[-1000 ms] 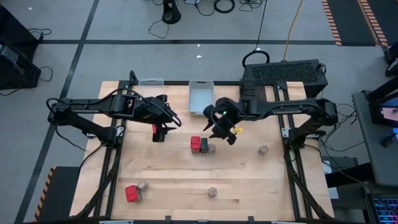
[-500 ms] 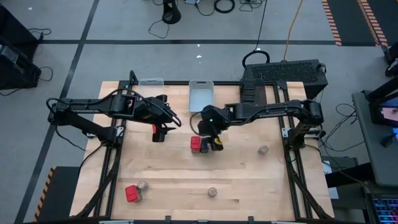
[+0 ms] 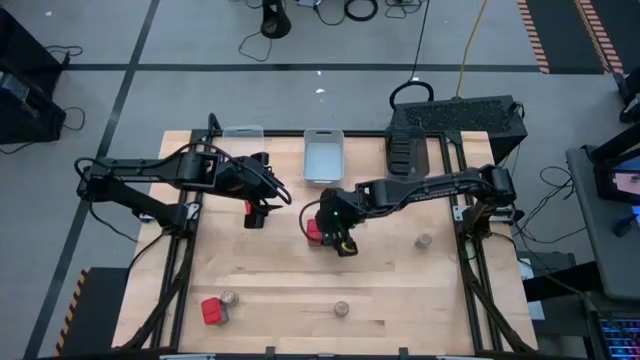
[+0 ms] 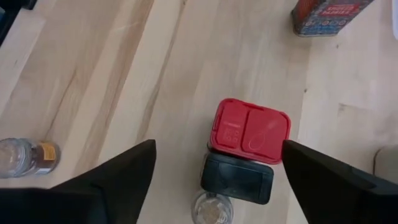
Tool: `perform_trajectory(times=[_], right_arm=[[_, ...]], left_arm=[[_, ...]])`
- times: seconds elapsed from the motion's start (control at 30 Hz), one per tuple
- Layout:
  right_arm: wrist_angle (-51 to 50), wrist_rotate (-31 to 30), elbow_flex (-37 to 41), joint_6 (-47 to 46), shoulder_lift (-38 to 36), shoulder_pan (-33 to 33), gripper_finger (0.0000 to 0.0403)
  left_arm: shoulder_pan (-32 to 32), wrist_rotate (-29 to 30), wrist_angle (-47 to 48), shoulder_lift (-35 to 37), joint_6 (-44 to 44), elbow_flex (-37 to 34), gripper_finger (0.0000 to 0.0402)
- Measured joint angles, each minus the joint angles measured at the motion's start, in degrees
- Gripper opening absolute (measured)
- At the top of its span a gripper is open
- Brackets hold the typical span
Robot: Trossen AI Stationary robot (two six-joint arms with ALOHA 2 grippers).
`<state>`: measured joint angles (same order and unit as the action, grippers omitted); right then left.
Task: Sort spices by type
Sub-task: Put the green seasoning can into the black bin
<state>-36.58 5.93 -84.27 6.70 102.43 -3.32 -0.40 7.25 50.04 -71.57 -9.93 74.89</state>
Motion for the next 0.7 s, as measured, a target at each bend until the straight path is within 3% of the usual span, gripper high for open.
perform_trajectory(times=[0.7], right_arm=[[6.83, 0.02, 0.0, -0.66, -0.04, -0.17, 0.0341]], left_arm=[[0.0, 0.02, 0.26, 0.0, -0.48, -0.02, 0.0267]])
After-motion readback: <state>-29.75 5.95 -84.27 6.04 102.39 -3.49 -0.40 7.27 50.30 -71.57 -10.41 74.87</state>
